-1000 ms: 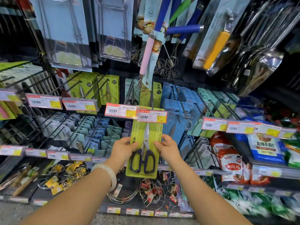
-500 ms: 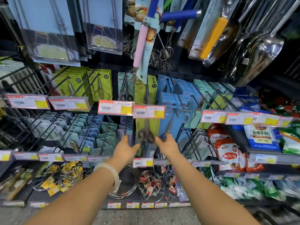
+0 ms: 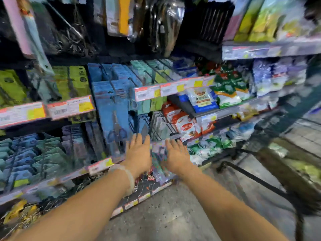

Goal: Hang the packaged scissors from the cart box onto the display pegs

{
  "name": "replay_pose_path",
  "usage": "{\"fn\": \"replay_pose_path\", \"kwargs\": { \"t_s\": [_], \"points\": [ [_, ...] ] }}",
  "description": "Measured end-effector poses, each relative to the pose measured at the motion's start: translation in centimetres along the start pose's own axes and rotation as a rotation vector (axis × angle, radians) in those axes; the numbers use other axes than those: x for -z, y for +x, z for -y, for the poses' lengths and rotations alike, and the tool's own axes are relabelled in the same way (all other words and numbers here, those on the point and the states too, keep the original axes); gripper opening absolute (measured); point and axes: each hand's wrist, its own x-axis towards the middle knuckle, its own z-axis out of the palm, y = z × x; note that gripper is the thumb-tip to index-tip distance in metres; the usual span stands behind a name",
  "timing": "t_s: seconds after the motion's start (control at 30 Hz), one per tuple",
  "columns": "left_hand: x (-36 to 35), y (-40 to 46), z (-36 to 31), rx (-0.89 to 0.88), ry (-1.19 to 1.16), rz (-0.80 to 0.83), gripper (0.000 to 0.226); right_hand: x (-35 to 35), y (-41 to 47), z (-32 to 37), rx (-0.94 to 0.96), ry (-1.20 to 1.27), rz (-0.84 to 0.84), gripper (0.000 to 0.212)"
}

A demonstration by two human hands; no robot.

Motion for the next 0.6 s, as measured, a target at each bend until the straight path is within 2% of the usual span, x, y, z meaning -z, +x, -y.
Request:
{"fn": "replay_pose_path", "kwargs": {
  "t_s": [0.23,0.6],
  "points": [
    [-1.6,2.0,-17.0,-0.293,0.109,0.007,0.073,5.0,-5.1,-16.1,-0.214,-0.120,-0.111,0.074],
    [-7.3,2.4,-45.8,-0.617,0.279,0.125,0.071,10.9,-13.9,-42.4,-0.524,-0.051,-0.158,0.060]
  ]
}}
